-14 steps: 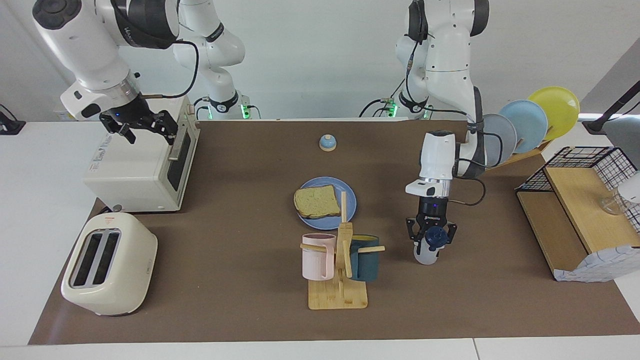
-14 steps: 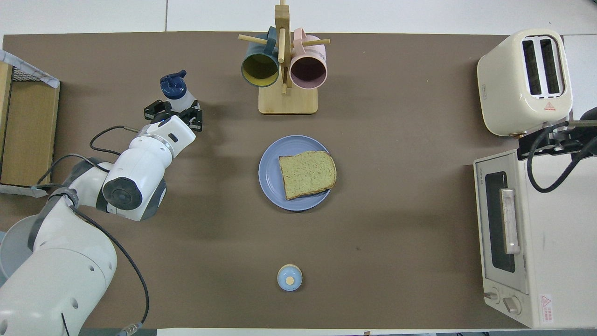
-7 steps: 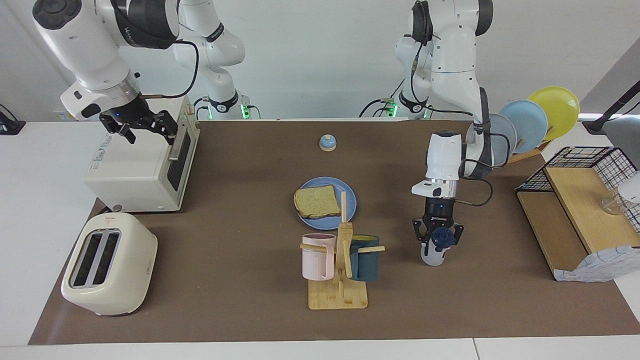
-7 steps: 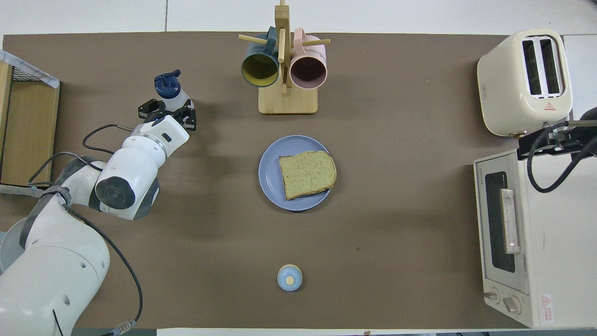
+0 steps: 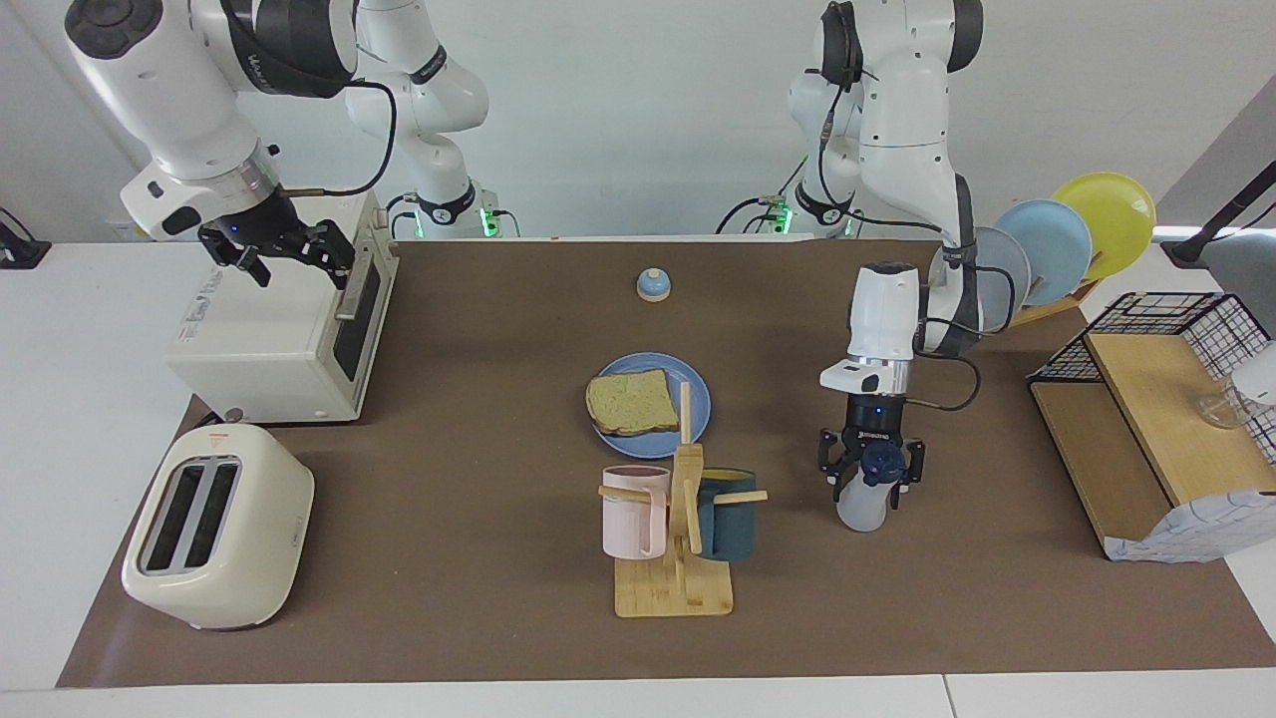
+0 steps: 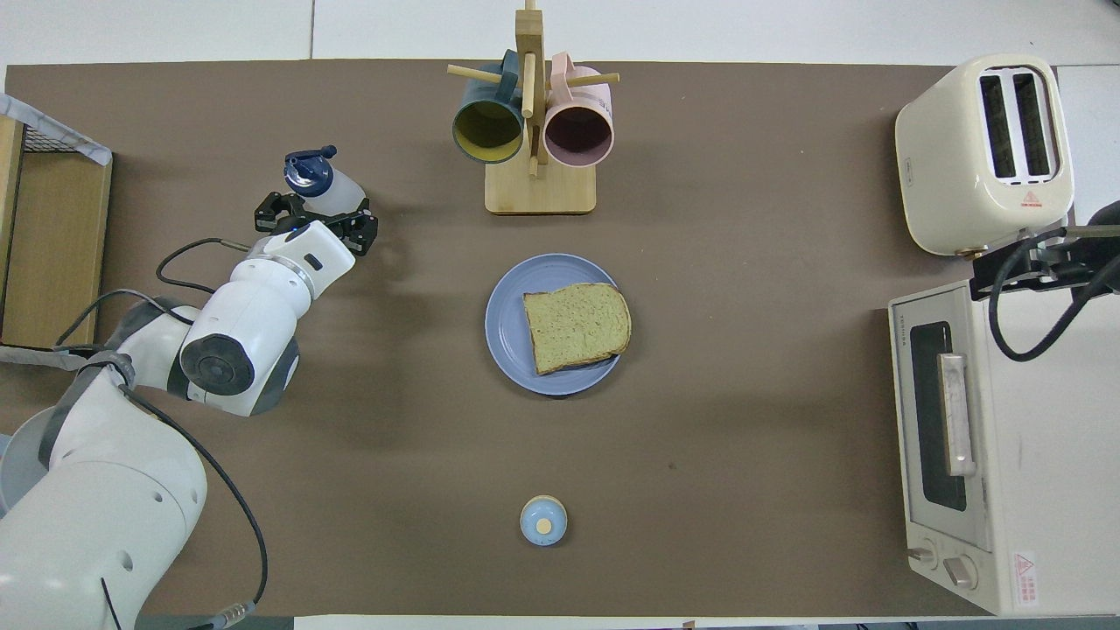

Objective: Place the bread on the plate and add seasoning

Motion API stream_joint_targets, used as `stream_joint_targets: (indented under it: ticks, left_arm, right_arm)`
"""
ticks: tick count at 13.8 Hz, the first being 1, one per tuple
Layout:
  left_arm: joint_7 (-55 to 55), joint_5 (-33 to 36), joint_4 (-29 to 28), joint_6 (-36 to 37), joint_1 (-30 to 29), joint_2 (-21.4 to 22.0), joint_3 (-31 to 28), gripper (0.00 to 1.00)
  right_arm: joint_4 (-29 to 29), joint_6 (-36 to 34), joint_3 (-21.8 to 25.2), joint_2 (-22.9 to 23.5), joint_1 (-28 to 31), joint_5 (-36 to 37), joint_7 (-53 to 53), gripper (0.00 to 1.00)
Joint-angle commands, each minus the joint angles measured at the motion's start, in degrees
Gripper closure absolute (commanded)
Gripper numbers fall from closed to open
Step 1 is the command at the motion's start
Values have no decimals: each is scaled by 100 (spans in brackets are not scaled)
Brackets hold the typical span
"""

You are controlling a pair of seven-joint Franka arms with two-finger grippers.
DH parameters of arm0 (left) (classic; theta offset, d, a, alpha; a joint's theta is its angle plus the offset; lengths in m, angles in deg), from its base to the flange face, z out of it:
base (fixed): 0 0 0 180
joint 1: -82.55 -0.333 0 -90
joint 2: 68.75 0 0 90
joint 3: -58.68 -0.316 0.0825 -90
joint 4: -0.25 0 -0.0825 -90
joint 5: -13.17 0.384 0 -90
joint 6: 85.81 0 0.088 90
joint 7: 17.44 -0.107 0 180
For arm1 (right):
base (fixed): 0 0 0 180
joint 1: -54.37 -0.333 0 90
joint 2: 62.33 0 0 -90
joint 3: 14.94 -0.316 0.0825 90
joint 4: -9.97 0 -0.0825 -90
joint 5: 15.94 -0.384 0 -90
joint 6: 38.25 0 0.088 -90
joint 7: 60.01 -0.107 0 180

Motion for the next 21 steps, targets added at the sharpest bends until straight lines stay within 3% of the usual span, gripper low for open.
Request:
stream_joint_targets:
  ticks: [1,6,11,14,18,20,21]
  left_arm:
    - [72,128,-76,-77,-68,0,26,0]
    - [81,128,-199,-68,-112,44,26,0]
    - [-24,119,-1296,-33,-24,1149,17,0]
    - [107,119,-2017,98,379,1836,26,0]
    - [1309,111,-1941,1949,1380,2740,26,0]
    - [1740,111,-1626,2889,1671,3005,61,0]
    - [1838,111,-1302,3695,1759,3137,70,0]
  right_arm:
    - [61,12,-25,-67,77,-89,156,0]
    - [61,12,-25,-76,68,-89,156,0]
    - [61,12,-25,-76,77,-89,156,0]
    - [61,12,-25,-67,68,-89,156,0]
    - [61,12,-25,-76,77,-89,156,0]
    - [61,12,-25,-76,77,-89,156,0]
    - [61,12,-25,-76,77,-89,156,0]
